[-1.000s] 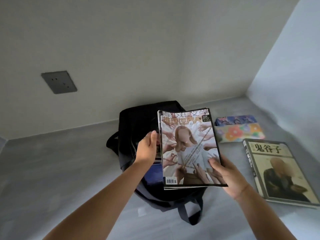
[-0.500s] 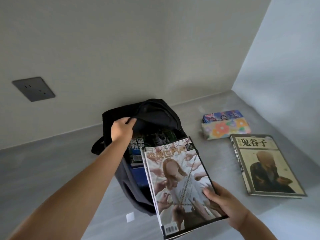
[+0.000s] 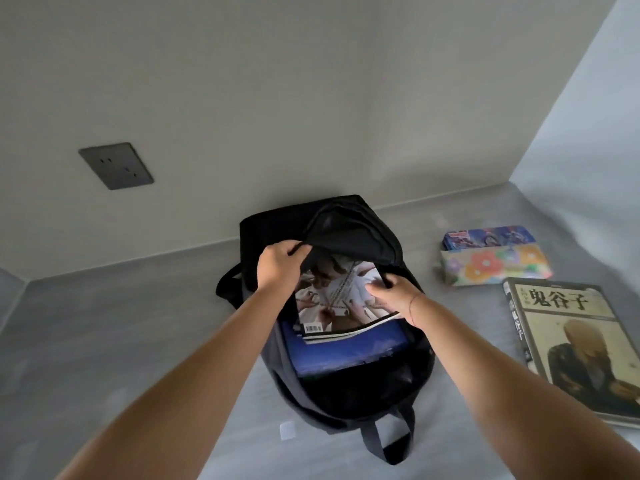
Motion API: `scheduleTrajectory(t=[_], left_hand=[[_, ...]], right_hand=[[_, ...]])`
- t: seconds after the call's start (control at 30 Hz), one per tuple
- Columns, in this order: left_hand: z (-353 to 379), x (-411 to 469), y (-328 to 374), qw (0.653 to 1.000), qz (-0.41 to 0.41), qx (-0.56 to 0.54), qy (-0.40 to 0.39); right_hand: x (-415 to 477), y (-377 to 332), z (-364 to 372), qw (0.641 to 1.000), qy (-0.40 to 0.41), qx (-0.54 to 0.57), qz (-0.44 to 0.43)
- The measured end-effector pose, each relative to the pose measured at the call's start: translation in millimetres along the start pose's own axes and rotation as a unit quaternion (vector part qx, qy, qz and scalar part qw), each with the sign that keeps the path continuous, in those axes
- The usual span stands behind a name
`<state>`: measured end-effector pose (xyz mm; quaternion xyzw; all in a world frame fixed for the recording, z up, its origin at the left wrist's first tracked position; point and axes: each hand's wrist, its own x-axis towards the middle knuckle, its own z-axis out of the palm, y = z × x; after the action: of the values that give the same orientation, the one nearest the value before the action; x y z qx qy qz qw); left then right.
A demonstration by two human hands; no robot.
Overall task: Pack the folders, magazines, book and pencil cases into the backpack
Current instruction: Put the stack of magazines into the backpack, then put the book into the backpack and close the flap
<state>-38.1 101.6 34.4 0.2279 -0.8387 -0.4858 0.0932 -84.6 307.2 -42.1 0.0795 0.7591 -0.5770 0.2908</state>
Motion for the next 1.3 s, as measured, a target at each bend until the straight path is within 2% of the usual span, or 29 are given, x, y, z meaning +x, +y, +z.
scheduleTrajectory(t=[0.23, 0.37, 0.5, 0.6, 0.7, 0.77, 0.9, 1.03, 1.13, 1.3], left_hand=[[3.1, 0.4, -9.6, 0.999, -0.011, -0.004, -0.030], [7.7, 0.4, -13.8, 0.999, -0.028, -0.003, -0.039], [11.3, 0.5, -13.9, 0.999, -0.030, 0.004, -0.042], [15.4, -0.3, -13.3, 0.999, -0.033, 0.003, -0.039], [27.6, -3.4, -9.5, 0.998, -0.021, 0.013, -0.060], [43.6, -9.5, -0.1, 0.995, -0.005, 0.022, -0.100], [95.5, -35.5, 31.5, 0.981, 0.071, 0.038, -0.174], [159.9, -75.2, 55.5, 0.970, 0.141, 0.071, -0.186], [207.1, -103.6, 68.2, 0.966, 0.104, 0.068, -0.229], [284.4, -130.7, 80.5, 0.962, -0.035, 0.022, -0.269]], right_hand=[[-40.0, 24.5, -3.6, 0.996, -0.024, 0.079, 0.042], [-36.5, 34.1, 4.3, 0.990, 0.055, 0.123, 0.032], [-15.1, 21.8, 14.6, 0.979, 0.091, 0.183, 0.010], [-13.3, 18.9, 18.5, 0.978, 0.099, 0.184, -0.004], [-29.0, 27.8, 12.9, 0.989, 0.108, 0.098, -0.035], [-39.5, 35.2, -4.9, 0.987, 0.146, 0.030, -0.065], [-70.0, 42.6, -61.5, 0.966, 0.221, 0.087, -0.100], [-82.6, 59.1, -135.7, 0.938, 0.329, 0.007, -0.112], [-81.8, 83.7, -191.4, 0.927, 0.361, -0.062, -0.079], [-88.5, 115.5, -261.5, 0.922, 0.368, -0.114, -0.032]])
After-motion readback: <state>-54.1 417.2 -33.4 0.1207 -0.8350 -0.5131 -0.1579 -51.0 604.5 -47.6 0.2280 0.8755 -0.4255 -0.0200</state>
